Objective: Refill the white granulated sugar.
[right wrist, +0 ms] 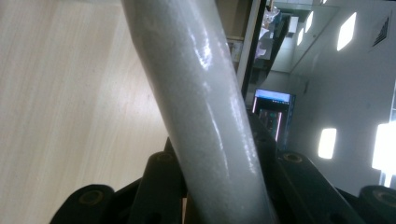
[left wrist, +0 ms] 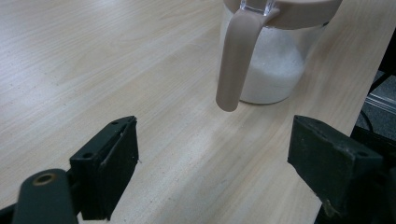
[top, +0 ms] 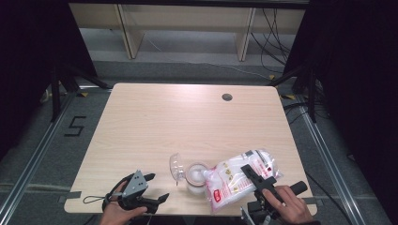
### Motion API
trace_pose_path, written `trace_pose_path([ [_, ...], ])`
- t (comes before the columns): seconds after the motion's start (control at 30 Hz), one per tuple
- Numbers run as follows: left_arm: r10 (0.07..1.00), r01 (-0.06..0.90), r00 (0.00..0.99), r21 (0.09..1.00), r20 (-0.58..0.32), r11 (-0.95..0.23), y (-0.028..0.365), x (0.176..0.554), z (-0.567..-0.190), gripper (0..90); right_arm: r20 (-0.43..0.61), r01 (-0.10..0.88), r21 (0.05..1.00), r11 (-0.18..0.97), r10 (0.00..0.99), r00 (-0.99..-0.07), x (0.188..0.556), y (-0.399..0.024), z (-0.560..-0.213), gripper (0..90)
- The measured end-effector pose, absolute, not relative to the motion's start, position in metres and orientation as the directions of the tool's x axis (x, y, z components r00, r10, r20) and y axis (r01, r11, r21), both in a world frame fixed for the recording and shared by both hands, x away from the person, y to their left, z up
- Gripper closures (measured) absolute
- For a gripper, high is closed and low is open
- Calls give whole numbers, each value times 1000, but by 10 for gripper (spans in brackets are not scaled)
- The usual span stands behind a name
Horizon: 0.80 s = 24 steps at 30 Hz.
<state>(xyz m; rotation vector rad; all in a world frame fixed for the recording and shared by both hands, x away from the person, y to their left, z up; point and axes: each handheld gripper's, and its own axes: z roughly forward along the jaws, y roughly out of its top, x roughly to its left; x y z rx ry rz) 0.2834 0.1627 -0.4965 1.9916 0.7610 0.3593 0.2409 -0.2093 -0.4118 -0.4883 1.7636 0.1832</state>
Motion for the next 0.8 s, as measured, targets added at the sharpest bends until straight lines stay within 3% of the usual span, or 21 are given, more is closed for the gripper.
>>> trace_pose_path([
  [0.17,642,367,765,855,-53,-367,162,283,-497,158,-956,-395,-115,911,-209,-204,241,-210,-415,727],
  [0.43,646,367,762,858,-55,-360,162,283,-497,158,-955,-417,-153,896,-243,-170,241,-209,-411,727],
  [0.67,644,369,763,856,-55,-363,163,284,-497,158,-958,-390,-103,915,-196,-209,240,-211,-414,727],
  [0.8,643,366,764,854,-50,-369,163,284,-497,158,-958,-423,-104,900,-204,-199,242,-211,-413,729],
])
